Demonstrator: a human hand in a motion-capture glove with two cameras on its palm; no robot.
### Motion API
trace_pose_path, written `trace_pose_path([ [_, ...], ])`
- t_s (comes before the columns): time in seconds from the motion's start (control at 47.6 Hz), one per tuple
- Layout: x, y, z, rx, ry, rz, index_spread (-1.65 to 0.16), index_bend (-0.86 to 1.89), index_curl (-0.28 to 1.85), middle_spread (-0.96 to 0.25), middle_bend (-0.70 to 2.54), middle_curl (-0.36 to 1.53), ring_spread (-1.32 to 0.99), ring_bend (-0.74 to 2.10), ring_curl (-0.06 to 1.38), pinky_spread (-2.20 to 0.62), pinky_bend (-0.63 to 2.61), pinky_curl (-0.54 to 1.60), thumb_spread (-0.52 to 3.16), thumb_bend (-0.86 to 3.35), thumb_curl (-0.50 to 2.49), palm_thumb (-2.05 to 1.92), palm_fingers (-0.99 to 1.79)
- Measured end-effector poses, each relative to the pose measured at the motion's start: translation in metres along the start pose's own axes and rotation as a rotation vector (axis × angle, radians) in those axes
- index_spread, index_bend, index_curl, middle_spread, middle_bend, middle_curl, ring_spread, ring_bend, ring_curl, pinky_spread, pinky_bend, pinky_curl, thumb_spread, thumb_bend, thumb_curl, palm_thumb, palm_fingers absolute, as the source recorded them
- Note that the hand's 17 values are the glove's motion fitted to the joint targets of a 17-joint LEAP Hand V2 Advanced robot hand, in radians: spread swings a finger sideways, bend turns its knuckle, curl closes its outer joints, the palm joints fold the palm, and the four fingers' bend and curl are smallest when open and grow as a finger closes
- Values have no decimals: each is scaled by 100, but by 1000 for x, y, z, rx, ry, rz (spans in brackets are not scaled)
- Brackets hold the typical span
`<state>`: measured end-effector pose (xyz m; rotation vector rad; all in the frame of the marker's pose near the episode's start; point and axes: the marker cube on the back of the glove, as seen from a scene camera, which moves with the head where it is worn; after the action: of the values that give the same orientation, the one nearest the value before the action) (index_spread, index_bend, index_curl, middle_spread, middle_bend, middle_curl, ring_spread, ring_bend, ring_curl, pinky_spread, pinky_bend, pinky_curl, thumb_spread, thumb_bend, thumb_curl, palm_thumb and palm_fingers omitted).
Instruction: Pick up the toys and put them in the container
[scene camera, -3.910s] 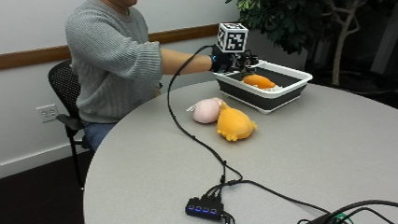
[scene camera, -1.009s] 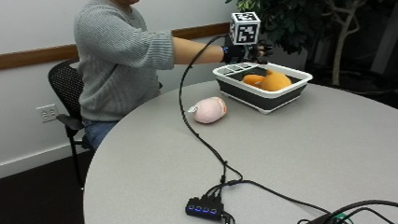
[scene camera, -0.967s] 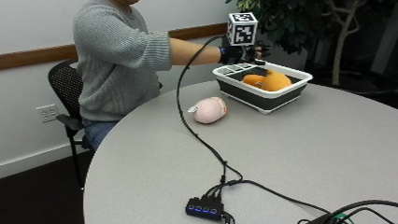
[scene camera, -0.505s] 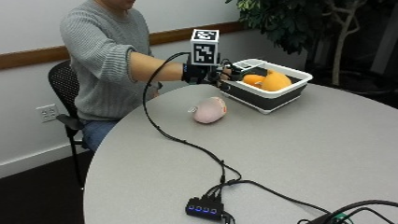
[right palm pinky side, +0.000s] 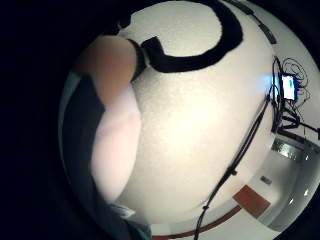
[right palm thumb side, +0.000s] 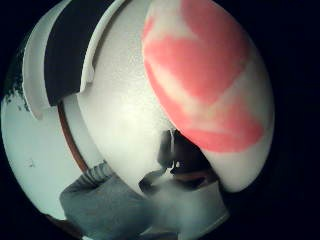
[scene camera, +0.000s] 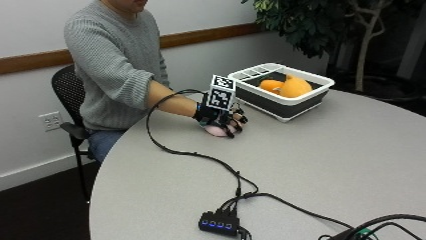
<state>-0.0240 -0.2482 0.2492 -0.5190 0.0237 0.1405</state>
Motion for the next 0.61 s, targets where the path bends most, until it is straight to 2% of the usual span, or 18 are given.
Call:
trace_pose_path([
  [0.126,-2,-3,-3,110,20,-5,-38,12,21,-14,24,23,-20,67,41,1,99,40,139,4,38,16,8],
  [0.168,-4,-5,-9,185,14,-1,-38,17,21,-15,31,26,-25,74,42,-6,97,38,141,5,39,20,28],
  [0.231,-5,-12,-28,293,1,5,-39,17,20,-19,41,28,-33,87,42,-22,107,36,136,16,48,42,76],
  [0.252,-5,-14,-37,319,0,7,-39,18,20,-19,42,29,-35,88,41,-24,106,35,133,16,50,44,78],
  [0.273,-5,-16,-48,341,-2,10,-39,27,24,-19,48,32,-35,94,44,-26,104,36,128,17,52,49,97],
  [0.315,-2,-19,-75,386,-14,21,-40,32,26,-20,54,34,-37,98,46,-29,102,36,121,18,56,52,110],
  [0.441,11,-19,-161,495,-51,20,-40,51,38,-20,69,43,-40,106,55,-36,97,41,102,16,64,56,112],
  [0.61,13,-28,-204,505,-26,11,-40,59,47,-19,78,51,-42,109,60,-40,97,43,82,14,74,58,107],
])
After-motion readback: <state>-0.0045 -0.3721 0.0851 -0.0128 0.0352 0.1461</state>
